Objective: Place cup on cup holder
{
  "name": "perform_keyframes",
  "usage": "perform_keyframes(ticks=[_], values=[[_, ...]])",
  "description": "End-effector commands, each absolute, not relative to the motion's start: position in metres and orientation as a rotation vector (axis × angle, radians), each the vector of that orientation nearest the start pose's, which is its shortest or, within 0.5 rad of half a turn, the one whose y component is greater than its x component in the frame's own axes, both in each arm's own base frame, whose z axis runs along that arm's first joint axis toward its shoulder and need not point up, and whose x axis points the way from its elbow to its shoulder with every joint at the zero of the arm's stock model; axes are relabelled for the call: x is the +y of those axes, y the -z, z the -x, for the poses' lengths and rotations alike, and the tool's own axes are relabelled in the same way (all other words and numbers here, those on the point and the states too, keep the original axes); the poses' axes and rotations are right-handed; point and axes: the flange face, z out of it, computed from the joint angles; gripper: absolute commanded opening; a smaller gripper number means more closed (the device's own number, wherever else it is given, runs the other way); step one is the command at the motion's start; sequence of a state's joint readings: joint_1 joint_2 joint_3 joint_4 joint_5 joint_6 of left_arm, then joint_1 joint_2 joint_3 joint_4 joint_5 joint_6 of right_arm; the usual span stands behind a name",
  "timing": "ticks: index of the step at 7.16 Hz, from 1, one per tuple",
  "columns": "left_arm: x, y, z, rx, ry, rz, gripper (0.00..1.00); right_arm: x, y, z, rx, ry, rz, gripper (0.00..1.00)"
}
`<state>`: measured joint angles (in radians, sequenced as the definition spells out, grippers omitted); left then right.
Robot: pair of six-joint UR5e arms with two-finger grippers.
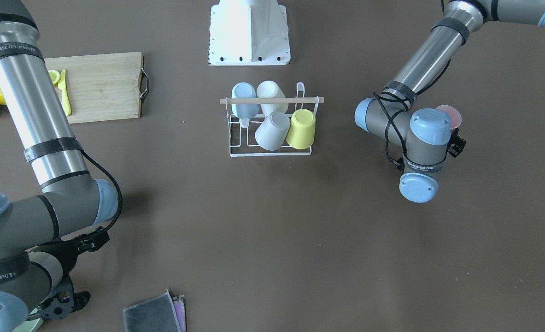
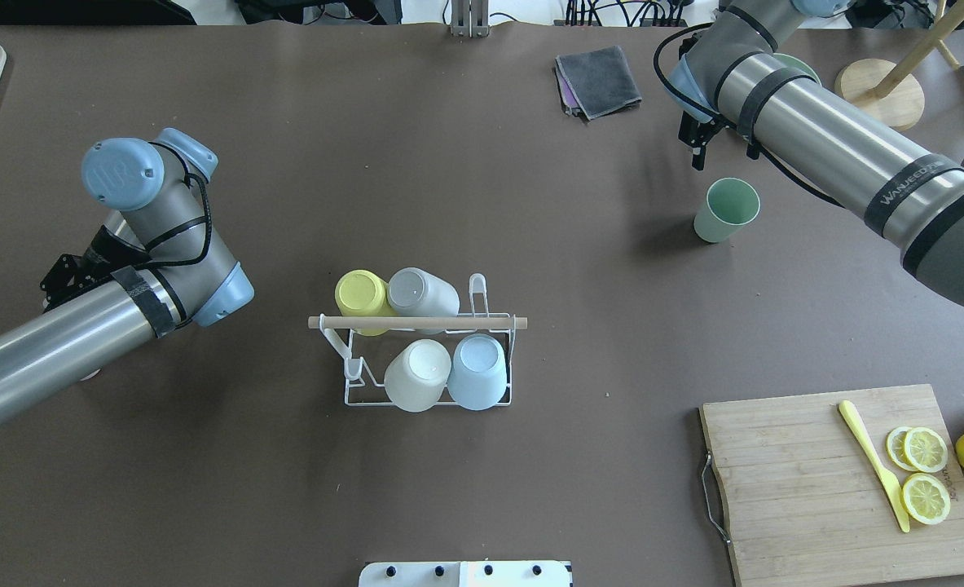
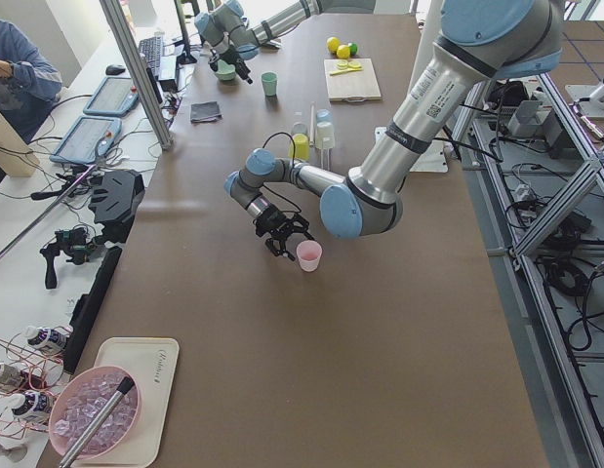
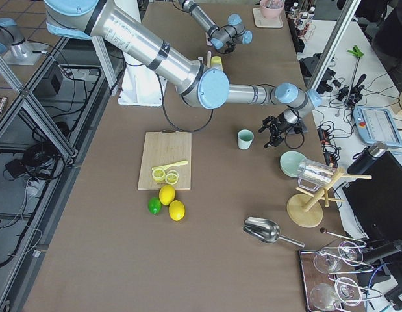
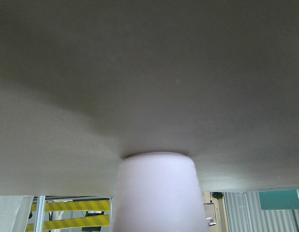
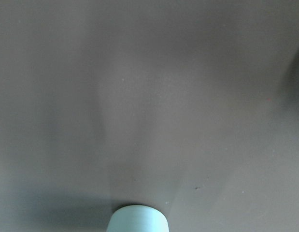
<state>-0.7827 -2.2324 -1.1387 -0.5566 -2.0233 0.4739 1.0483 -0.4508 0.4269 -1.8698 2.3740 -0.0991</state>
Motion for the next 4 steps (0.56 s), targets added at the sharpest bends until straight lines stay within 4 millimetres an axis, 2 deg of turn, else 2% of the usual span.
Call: perform_keyframes(ticks=[1, 4], values=[[-0.513, -0.547, -0.398, 0.302, -0.996, 0.905, 0.97, -0.758, -0.461, 0.376, -0.721, 0.443, 0.515, 1.0], [-0.502, -0.559, -0.4, 0.286, -1.005, 0.926, 0.97, -0.749, -0.463, 0.385, -0.734, 0.44, 0.561, 1.0]])
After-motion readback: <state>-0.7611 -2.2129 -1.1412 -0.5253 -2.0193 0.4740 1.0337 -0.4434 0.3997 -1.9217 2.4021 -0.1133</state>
